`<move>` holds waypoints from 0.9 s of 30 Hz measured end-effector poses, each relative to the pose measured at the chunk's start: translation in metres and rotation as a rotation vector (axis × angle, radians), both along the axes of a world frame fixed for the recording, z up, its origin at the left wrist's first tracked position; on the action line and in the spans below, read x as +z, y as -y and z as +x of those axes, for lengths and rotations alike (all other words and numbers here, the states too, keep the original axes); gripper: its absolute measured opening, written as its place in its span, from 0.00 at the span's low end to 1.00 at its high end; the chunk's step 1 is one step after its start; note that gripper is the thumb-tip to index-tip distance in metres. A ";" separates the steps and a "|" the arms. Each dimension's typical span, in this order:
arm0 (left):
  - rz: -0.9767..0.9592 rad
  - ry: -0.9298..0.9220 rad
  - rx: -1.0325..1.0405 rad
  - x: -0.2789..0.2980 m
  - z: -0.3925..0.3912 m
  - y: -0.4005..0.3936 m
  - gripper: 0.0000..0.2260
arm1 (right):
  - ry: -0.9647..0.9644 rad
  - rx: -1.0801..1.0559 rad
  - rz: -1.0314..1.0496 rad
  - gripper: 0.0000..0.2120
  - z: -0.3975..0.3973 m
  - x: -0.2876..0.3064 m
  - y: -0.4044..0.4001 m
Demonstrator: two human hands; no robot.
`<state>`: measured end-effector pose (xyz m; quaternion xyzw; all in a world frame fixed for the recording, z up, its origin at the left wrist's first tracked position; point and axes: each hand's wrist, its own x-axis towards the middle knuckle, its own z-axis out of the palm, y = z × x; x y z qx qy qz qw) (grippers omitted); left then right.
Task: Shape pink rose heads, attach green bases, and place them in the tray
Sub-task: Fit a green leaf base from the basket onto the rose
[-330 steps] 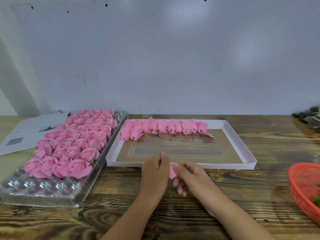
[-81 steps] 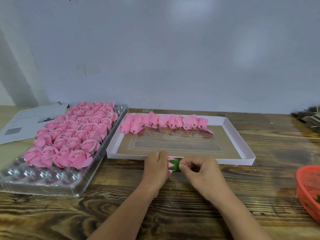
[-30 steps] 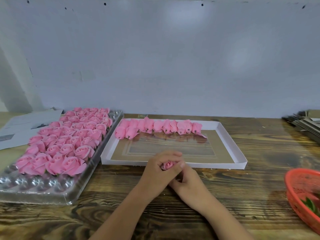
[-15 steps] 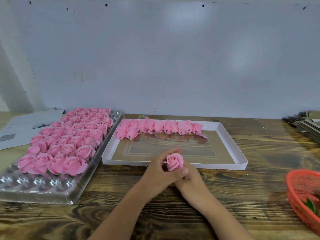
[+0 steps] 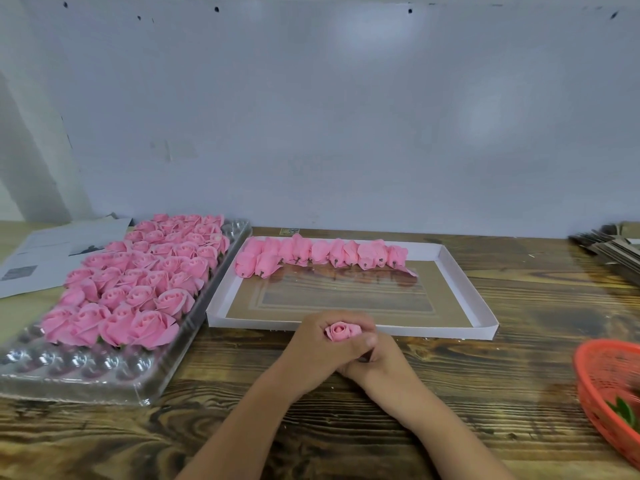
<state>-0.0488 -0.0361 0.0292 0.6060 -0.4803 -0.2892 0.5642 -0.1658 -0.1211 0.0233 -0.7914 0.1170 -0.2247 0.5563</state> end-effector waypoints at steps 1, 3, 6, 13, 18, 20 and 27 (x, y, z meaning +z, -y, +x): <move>0.041 0.030 0.010 -0.002 0.001 0.000 0.10 | -0.015 -0.005 -0.017 0.09 0.000 0.001 0.000; 0.105 0.057 0.000 -0.001 0.003 0.000 0.15 | -0.058 -0.041 -0.043 0.09 0.001 0.002 -0.001; 0.055 0.037 0.001 0.000 0.003 0.000 0.25 | -0.037 -0.075 0.025 0.10 0.001 0.000 0.002; -0.106 -0.021 0.078 -0.001 -0.001 0.001 0.19 | -0.011 0.010 -0.036 0.08 0.001 -0.004 -0.001; -0.025 0.025 0.022 -0.005 -0.001 0.004 0.13 | -0.014 0.026 0.024 0.11 0.001 -0.004 0.000; -0.014 0.005 0.025 -0.004 0.000 0.003 0.07 | 0.017 0.045 0.060 0.14 0.001 -0.003 -0.001; 0.122 -0.024 0.031 -0.006 0.002 0.004 0.15 | -0.029 -0.036 0.025 0.13 0.000 -0.002 0.001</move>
